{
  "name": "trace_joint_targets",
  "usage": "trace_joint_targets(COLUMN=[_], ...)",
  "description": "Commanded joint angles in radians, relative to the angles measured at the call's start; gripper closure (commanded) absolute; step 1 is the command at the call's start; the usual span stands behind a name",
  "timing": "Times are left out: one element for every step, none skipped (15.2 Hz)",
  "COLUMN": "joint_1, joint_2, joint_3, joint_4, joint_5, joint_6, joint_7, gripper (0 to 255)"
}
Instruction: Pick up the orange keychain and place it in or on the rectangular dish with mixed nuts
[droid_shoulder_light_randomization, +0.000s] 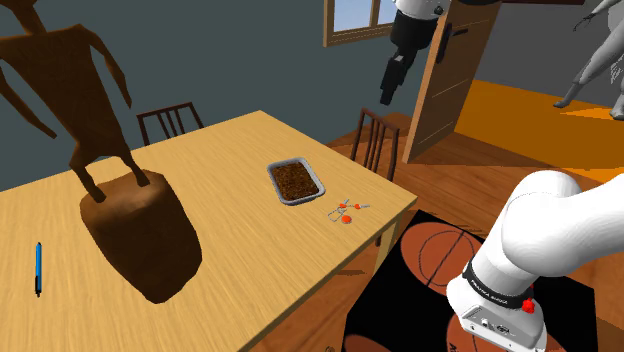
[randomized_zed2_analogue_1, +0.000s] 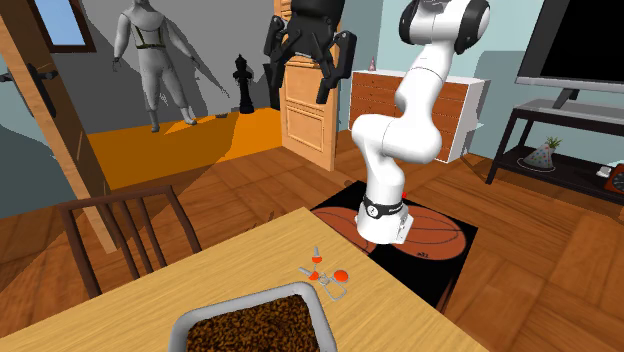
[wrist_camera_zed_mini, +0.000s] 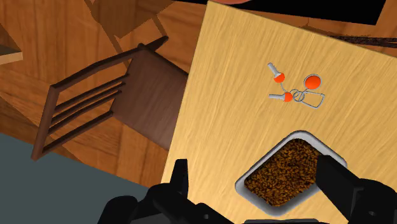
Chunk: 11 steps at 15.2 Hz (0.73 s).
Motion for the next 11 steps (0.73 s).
trace_joint_targets(joint_1=[0.000, -0.004, -0.008, -0.011, -0.014, -0.017, -0.020, -0.022, -0.024, -0.025, -0.027], joint_2=[0.000, -0.003, -0.004, -0.004, -0.004, -0.002, 0.001, 0.005, 0.011, 0.018, 0.026], joint_3=[0.000, 0.010, 0.020, 0.030, 0.041, 0.051, 0.063, 0.074, 0.086, 0.098, 0.110], joint_4=[0.000, -0.030, -0.059, -0.086, -0.114, -0.140, -0.165, -0.189, -0.213, -0.235, -0.257], joint_5=[0.000, 0.010, 0.021, 0.032, 0.043, 0.055, 0.068, 0.081, 0.094, 0.107, 0.121], joint_6=[0.000, 0.016, 0.033, 0.050, 0.067, 0.085, 0.103, 0.122, 0.141, 0.162, 0.182], joint_7=[0.000, 0.031, 0.062, 0.094, 0.125, 0.156, 0.187, 0.218, 0.249, 0.280, 0.311], gripper=[0, 0, 0, 0, 0, 0, 0, 0, 0, 0, 0])
